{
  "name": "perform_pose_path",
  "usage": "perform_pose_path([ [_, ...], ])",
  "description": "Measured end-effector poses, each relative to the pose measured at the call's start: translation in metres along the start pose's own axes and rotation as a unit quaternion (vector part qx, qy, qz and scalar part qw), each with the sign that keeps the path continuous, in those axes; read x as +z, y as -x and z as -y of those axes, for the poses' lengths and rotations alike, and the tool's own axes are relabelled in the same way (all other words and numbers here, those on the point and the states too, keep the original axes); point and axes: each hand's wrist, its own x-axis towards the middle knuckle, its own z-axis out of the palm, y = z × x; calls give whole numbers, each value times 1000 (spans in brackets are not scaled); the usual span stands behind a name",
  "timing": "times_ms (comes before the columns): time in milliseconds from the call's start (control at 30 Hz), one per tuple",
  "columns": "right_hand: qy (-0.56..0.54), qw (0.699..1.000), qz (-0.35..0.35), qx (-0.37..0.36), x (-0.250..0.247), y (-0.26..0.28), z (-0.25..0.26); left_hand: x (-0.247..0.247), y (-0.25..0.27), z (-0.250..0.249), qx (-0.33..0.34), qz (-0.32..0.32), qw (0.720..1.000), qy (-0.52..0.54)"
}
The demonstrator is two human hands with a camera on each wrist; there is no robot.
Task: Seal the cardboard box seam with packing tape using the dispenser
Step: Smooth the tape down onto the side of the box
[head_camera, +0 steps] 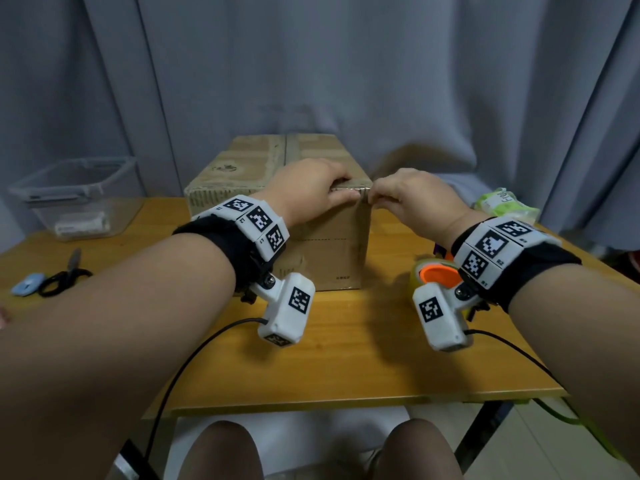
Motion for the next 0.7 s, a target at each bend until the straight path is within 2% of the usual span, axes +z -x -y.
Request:
perform_pose_path([
  [133,-36,999,-21,8,7,-1,1,5,1,1,-8,-14,1000,3],
  [233,-152,983,-60,89,19,5,7,11,2,1,-21,-34,999,-2],
  [300,-274,942,-97,168,26,8,12,15,2,1,-21,-44,999,-2],
  [367,-390,880,-140,234,33,12,17,16,3,1,-20,-52,998,4],
  [400,-423,854,-155,258,37,15,20,17,3,1,-21,-55,998,7],
  [467,-450,828,-153,297,46,21,27,18,4,0,-25,-63,998,8],
  [567,-457,817,-128,327,67,33,36,20,6,-2,-24,-77,997,0],
  [700,-390,855,-95,329,81,39,36,20,7,-3,-25,-87,996,-10],
])
